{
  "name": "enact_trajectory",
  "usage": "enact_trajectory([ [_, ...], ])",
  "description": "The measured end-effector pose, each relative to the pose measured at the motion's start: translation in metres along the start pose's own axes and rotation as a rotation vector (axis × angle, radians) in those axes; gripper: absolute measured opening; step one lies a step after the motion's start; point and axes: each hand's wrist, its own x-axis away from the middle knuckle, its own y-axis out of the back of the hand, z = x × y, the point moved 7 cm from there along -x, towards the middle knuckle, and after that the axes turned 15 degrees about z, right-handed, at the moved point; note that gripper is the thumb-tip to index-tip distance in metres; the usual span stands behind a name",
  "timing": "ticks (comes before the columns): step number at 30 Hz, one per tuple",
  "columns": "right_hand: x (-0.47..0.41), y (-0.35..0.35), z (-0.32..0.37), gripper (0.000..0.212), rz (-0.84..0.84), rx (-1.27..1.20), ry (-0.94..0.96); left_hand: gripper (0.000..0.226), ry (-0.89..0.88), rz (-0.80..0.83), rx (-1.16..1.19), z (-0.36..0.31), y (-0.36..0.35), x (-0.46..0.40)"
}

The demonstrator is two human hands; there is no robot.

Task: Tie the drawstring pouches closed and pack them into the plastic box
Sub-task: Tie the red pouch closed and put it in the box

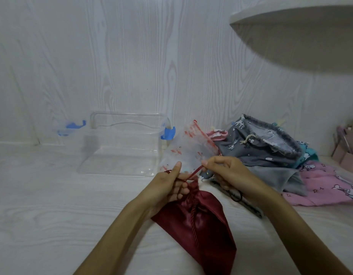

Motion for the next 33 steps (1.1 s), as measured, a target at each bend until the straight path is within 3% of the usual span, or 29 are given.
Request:
enact_trajectory([
  [7,0.015,0.009,0.013,0.021,0.005,0.077,0.043,0.017,-0.070,0.032,0.282,-0.005,-0.005,0.000],
  [10,0.026,-0.002,0.026,0.013,0.217,0.201,0.096,0.021,-0.104,0.045,0.291,-0.009,-0.004,0.000],
  [13,0.029,-0.012,0.024,0.021,0.402,0.415,-0.002,0.025,-0.115,0.049,0.209,-0.011,-0.003,0.003],
  [16,0.006,0.012,0.021,0.027,0.189,0.522,-0.025,0.015,-0.135,0.052,0.152,-0.013,-0.002,0.005],
  [18,-0.012,0.006,0.017,0.015,0.251,0.503,-0.015,0.012,-0.176,0.030,0.127,-0.015,0.000,0.007],
  [21,-0.029,-0.014,0.002,0.027,0.379,0.388,-0.041,0.014,-0.249,-0.045,0.048,-0.020,0.006,0.009],
  [28,-0.049,-0.005,-0.007,0.010,0.224,0.244,0.084,0.013,-0.360,-0.141,-0.167,-0.037,0.016,0.008],
  [33,-0.069,0.022,0.012,0.023,0.165,0.293,0.153,0.016,-0.479,-0.225,-0.392,-0.070,0.017,-0.011],
])
